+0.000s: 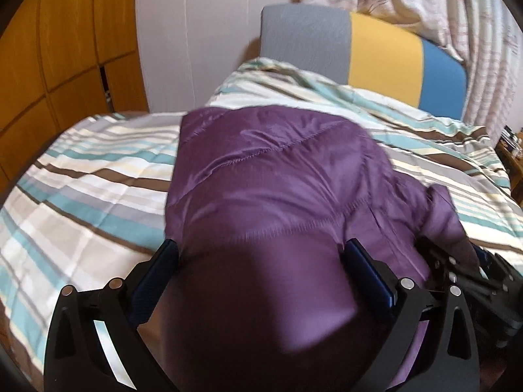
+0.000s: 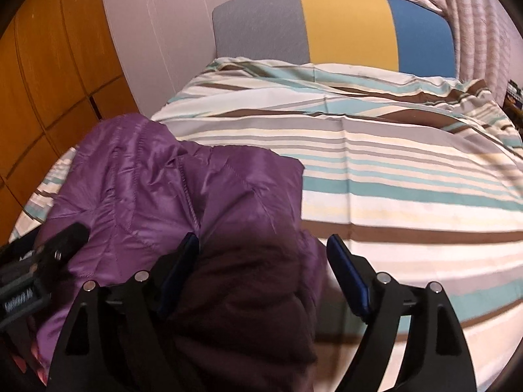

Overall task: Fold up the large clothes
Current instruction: 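Press the folded purple jacket flat with both grippers and release it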

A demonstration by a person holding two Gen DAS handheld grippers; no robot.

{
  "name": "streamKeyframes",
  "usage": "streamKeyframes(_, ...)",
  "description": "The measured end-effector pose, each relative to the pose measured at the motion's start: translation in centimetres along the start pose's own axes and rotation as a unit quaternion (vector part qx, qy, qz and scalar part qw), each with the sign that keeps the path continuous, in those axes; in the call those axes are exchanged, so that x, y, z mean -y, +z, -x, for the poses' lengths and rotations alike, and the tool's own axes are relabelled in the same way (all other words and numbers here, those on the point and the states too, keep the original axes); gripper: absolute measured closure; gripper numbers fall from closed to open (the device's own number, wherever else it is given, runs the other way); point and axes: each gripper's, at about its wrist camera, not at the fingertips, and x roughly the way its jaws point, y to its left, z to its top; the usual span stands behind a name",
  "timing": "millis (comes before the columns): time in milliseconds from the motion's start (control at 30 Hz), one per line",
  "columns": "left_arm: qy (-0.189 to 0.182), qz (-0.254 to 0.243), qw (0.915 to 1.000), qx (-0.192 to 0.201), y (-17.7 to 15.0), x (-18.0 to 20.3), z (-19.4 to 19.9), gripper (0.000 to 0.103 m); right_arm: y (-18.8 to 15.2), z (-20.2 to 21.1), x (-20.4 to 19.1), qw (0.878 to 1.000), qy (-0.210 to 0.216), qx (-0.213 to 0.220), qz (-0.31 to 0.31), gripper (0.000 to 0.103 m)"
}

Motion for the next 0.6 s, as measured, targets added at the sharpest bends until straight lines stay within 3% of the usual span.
streamKeyframes(67,-0.010,-0.008,0.9999,0.009,-1.2,-0.1,1.5,0.003,-0.6,1.8,0.2,1.000,0.001,0.009,-0.003,0.015)
streamKeyframes(233,-0.024,-0.001,0.9993,0.028,-4.4,-0.8,4.3,0.003,-2.9,5.9,0.2,1.000,0.015,0.025,-0.005,0.011)
streamKeyframes(400,-0.047,0.012,0.9988,0.009,-6.2,-1.6,6.8,0.003,-5.6,9.3,0.4,0.999,0.024,0.021,-0.011,0.008)
streamKeyframes(600,-0.047,0.006,0.9989,-0.001,-7.7,-1.6,9.9,0.003,-8.1,12.4,-0.3,0.999,0.040,0.012,0.013,0.007)
